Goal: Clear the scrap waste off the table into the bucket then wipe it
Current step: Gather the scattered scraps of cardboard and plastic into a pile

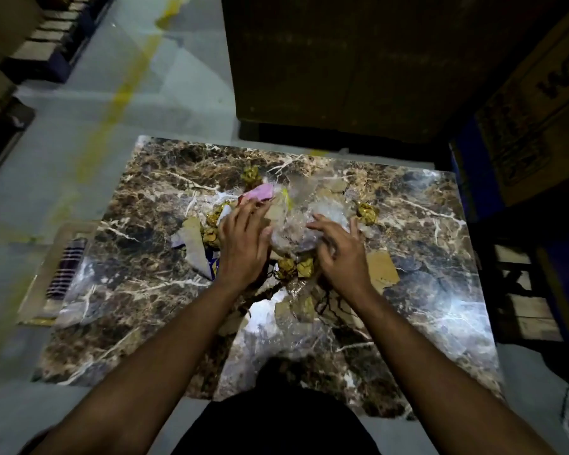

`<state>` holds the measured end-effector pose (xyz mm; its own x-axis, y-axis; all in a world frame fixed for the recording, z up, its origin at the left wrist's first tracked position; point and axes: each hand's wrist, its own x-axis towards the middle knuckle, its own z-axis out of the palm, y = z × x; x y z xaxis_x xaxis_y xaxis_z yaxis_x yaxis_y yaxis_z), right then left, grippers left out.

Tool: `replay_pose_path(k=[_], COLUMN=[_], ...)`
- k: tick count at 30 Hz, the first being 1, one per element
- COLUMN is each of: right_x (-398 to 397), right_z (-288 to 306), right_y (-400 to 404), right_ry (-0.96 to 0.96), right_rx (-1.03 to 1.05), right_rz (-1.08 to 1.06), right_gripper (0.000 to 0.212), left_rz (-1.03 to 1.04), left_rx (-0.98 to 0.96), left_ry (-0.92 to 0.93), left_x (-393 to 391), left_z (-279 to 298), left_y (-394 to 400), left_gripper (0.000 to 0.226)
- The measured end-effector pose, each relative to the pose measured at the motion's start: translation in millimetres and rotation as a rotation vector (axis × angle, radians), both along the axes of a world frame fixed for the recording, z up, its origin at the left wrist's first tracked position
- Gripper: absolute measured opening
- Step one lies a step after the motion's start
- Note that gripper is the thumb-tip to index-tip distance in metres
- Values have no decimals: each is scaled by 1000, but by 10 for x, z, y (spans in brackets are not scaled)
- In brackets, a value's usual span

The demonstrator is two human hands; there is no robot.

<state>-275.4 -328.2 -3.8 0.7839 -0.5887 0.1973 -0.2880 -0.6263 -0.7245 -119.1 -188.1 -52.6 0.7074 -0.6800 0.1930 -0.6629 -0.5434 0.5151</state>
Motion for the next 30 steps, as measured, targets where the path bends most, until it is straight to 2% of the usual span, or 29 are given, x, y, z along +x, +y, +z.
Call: replay_pose_path(k=[3, 7, 9, 12, 13, 15, 17, 20, 23, 26, 28, 30], right_x=[-207, -570, -801, -1045, -1068, -1023, -928, -789, -703, -674, -661, -653], right_z=[24, -27, -147, -342, -420, -556, -632, -694, -673, -658, -668, -655], right_y=[-14, 126, 349, 697, 769, 861, 907, 926, 919, 917, 908, 885], right_ry=[-133, -161, 5, 563, 661, 693, 695, 722, 691, 614, 564, 514], right_rx=[-14, -202, -243, -236, -218, -183, -195, -264, -229, -172, -155, -126], right_rz=[-53, 4, 106, 252, 295, 346, 358, 311, 296, 286, 265, 223], right_gripper=[40, 25, 30, 87, 98, 104, 99, 88, 75, 61, 56, 54], left_rz=[79, 211, 208, 15, -55, -148, -190, -110, -90, -67, 25, 43], left_rx=[-121, -196, -101, 209, 298, 415, 480, 488, 430, 342, 334, 411], left_ry=[32, 95, 182, 174, 121, 32, 4, 76, -81, -197, -136, -55], left_x=[-133, -473, -775, -1259, -1368, -1471, -1479, -1390, -1278, -1138, -970, -783], left_z=[122, 8, -193, -508, -574, -626, -650, -637, -569, -523, -496, -484], left_y=[247, 878, 1259, 1661, 1718, 1709, 1616, 1488, 1469, 1485, 1488, 1481], left_gripper=[55, 63, 77, 105, 110, 110, 104, 87, 66, 71, 80, 89])
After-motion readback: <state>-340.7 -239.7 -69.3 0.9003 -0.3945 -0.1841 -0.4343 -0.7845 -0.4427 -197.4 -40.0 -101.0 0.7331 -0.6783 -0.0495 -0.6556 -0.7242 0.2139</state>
